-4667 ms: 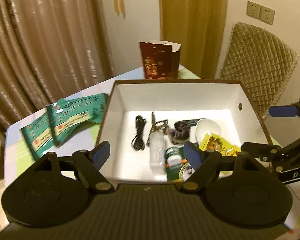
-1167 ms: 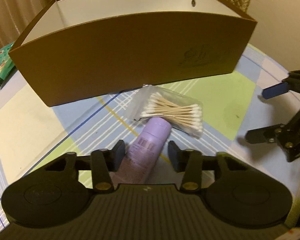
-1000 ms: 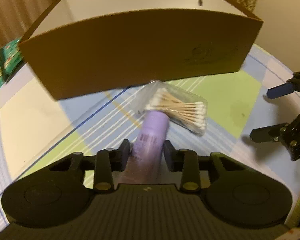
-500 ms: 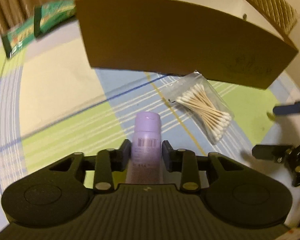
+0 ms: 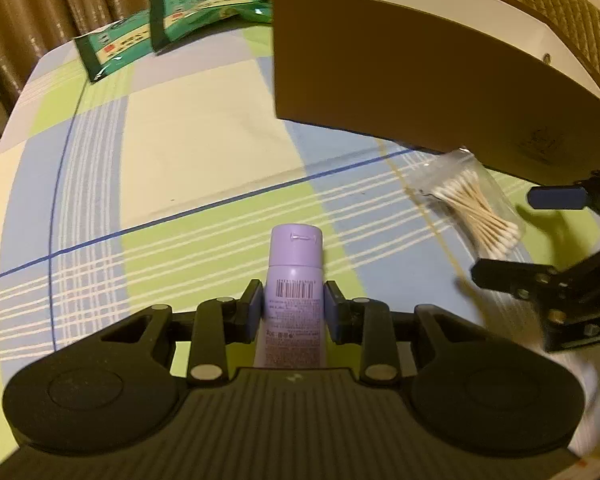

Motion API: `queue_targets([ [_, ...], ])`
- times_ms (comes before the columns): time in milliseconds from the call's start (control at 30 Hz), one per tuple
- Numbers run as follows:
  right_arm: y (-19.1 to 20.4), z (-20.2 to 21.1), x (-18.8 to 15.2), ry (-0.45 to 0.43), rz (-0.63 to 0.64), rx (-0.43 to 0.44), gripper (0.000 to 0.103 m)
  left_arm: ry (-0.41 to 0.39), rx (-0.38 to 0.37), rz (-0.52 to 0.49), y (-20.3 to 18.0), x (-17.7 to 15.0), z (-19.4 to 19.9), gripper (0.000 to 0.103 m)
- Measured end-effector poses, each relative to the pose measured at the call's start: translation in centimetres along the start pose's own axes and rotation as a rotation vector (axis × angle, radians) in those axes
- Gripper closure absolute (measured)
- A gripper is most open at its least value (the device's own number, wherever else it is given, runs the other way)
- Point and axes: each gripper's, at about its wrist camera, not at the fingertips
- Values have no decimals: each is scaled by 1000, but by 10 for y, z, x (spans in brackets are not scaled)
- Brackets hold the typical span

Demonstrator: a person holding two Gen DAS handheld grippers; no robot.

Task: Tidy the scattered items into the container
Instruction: 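Grasp the bag of cotton swabs with the right gripper, then lift the purple tube and swab bag and carry both over the box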

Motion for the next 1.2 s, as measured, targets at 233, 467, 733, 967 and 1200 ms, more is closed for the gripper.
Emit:
queue_targets([
  [233, -2, -9, -1, 9, 25, -19, 43, 13, 14, 12, 0, 0, -2, 76],
  [467, -4, 0, -7, 11, 81, -18, 72, 27, 15, -1, -6, -3, -2, 76],
  [733, -4, 23, -26, 9, 87, -10, 73, 24, 12, -6, -12, -8, 2, 76],
  [967, -5, 46, -39, 44, 91, -19, 73, 17, -6, -25, -24, -15, 8, 76],
  [1200, -6, 65, -54, 35, 76, -30, 73, 9, -17, -36, -36, -23, 15, 76],
])
Point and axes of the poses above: each gripper's, at about its wrist camera, not at the fingertips, and z roughly against the way its jaws point, y to its left, x to its top, and after that the axes turned 12 degrees about -y, right-handed
